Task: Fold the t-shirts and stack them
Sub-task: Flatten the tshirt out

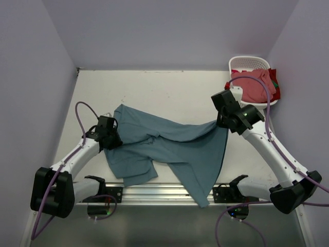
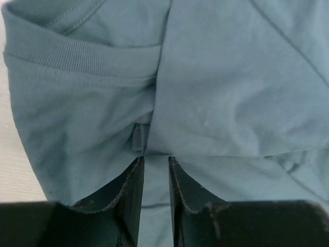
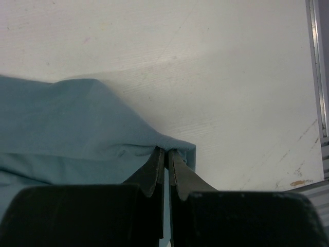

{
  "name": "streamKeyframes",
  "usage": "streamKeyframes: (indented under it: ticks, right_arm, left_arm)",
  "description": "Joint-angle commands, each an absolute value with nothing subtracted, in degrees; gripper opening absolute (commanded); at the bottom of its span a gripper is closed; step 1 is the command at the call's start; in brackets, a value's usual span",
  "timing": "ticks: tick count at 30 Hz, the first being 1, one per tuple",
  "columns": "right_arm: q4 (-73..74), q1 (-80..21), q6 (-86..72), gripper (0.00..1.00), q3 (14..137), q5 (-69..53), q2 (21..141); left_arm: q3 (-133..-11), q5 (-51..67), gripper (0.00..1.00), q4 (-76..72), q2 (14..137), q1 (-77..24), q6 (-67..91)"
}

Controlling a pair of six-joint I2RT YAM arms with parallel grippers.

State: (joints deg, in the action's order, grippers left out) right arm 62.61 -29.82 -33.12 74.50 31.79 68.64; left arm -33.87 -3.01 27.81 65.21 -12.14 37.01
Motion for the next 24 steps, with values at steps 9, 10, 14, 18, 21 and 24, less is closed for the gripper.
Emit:
streamKeyframes:
  ticks: [9, 10, 14, 18, 21, 24]
  right_arm:
    - [60.47, -29.0, -32.08, 0.0, 74.09, 31.11, 69.08]
    - [60.38, -29.0, -31.91, 0.0, 74.09, 31.11, 69.17]
    - [60.38, -28.74, -31.99, 0.0, 74.09, 30.85, 69.34]
    - [60.38, -28.65, -31.82, 0.0, 74.09, 30.76, 69.26]
    - [60.47, -28.56, -31.82, 0.0, 73.92, 30.76, 69.17]
    - [60.38, -28.39, -31.82, 0.0, 73.57, 30.67, 69.0]
  left_arm:
    - [-32.52, -5.88, 0.27, 21.89, 69.08, -12.3, 38.85]
    - [-32.61, -6.58, 0.27, 21.54, 69.52, -12.22, 38.85]
    - [-32.78, -8.17, 0.29, 20.04, 70.92, -12.22, 38.58]
    - [-33.4, -9.93, 0.37, 19.69, 72.86, -12.13, 38.32]
    - [-33.31, -10.2, 0.46, 19.25, 73.04, -12.13, 38.23]
    - [-33.22, -10.37, 0.5, 18.9, 72.77, -12.13, 37.97]
